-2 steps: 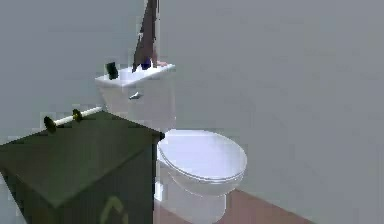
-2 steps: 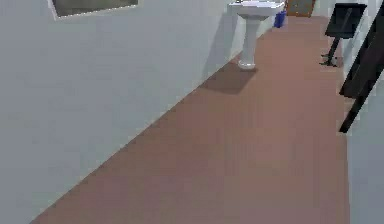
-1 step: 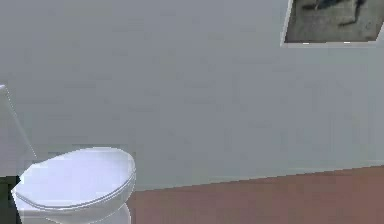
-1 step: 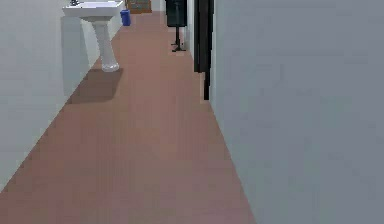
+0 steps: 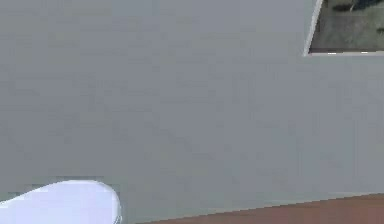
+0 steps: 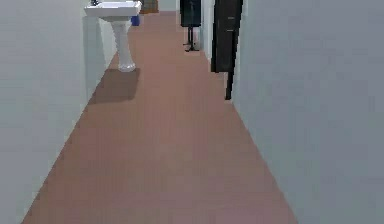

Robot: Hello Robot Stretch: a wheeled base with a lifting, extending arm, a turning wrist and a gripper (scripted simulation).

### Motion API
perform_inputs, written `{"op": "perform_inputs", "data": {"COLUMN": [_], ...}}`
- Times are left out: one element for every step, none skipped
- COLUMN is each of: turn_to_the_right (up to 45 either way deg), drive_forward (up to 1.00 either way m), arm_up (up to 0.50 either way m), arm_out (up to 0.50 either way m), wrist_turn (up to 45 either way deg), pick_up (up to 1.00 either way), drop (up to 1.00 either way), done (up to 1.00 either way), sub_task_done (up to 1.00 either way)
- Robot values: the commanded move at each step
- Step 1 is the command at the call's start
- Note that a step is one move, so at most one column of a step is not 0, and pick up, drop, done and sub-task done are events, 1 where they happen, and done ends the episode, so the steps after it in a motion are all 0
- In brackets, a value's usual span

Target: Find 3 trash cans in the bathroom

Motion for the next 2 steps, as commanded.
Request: {"op": "perform_inputs", "data": {"turn_to_the_right": [-45.0, -45.0], "drive_forward": [0.00, 0.00], "arm_up": [0.00, 0.00], "arm_out": [0.00, 0.00], "wrist_turn": [0.0, 0.0], "pick_up": [0.00, 0.00], "drop": [0.00, 0.00], "done": [0.00, 0.00], "sub_task_done": [0.00, 0.00]}}
